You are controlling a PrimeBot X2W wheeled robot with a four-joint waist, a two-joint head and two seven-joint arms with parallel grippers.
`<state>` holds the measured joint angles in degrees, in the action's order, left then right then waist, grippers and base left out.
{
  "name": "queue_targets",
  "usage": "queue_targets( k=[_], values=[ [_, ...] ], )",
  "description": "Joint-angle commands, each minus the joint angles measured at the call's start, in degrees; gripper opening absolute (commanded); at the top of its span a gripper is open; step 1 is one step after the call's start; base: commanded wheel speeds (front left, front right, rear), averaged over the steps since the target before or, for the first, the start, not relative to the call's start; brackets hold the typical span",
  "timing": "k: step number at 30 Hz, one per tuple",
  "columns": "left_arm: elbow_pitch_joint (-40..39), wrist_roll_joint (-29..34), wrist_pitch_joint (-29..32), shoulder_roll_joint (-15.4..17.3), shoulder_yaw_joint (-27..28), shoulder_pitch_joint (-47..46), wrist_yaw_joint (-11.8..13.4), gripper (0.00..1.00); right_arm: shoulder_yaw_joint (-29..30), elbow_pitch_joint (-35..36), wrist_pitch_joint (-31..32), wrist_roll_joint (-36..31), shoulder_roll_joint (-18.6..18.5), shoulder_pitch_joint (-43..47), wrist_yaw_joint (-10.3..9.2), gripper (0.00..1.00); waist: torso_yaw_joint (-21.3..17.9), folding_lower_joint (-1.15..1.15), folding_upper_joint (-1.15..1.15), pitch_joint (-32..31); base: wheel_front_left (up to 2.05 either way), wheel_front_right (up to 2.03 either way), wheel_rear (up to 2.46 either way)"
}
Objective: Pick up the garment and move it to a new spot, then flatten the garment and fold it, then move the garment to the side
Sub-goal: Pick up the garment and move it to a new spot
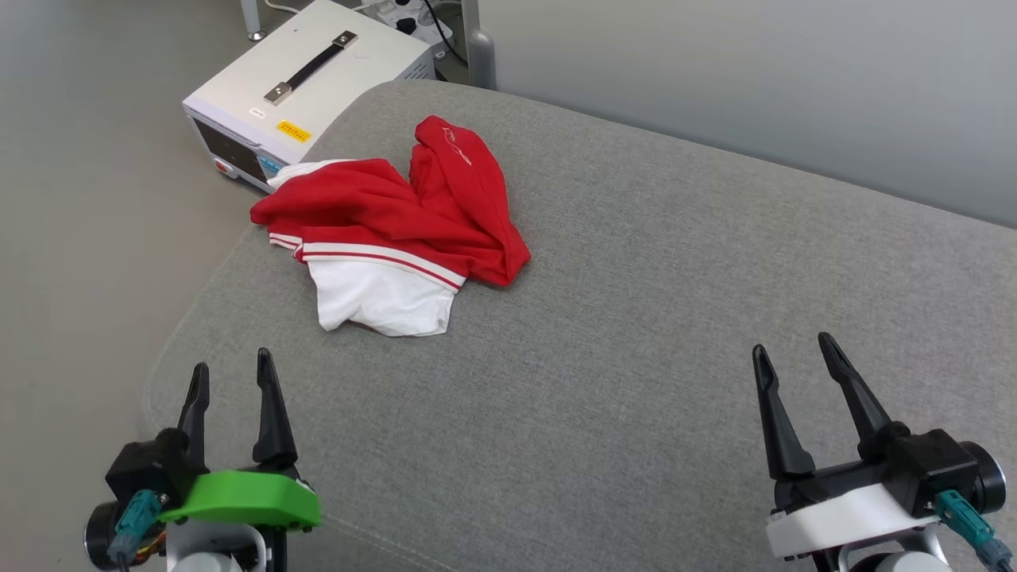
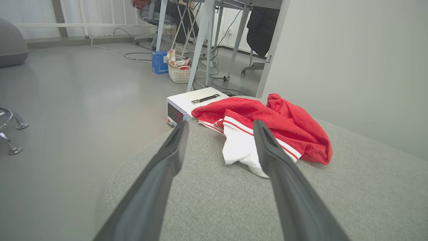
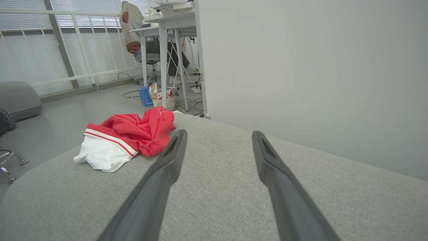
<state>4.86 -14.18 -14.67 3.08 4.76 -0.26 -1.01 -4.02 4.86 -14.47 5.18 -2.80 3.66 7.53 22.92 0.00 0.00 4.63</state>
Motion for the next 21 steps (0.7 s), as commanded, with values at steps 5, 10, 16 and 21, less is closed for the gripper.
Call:
queue_targets(
  k=[5, 10, 16, 21],
  values=[
    [2.85, 1.10, -0.33, 2.11, 2.78, -9.05, -4.50, 1.00, -0.08, 0.55, -0.52, -1.57, -0.08, -2.20, -0.04, 1.00, -2.53, 0.00, 0.00, 2.59, 0.00, 0.00, 0.00],
    [7.07, -0.55, -0.33, 6.93, 4.81, -19.80, -6.02, 1.00, -0.22, 1.50, -0.52, -3.34, -0.12, -4.47, -0.04, 1.00, -5.19, 0.00, 0.00, 7.13, 0.00, 0.00, 0.00],
    [12.08, -4.49, 0.09, 13.92, 2.09, -31.71, -6.43, 1.00, -0.39, 2.55, -0.52, -4.19, -1.04, -7.51, -0.04, 1.00, -7.84, 0.00, 0.00, 11.83, 0.00, 0.00, 0.00],
    [16.05, -10.73, 6.93, 21.12, -6.80, -39.95, -6.46, 1.00, -0.56, 3.46, -0.52, -4.54, -2.13, -9.45, -0.04, 1.00, -9.62, 0.00, 0.00, 14.49, 0.00, 0.00, 0.00]
  ],
)
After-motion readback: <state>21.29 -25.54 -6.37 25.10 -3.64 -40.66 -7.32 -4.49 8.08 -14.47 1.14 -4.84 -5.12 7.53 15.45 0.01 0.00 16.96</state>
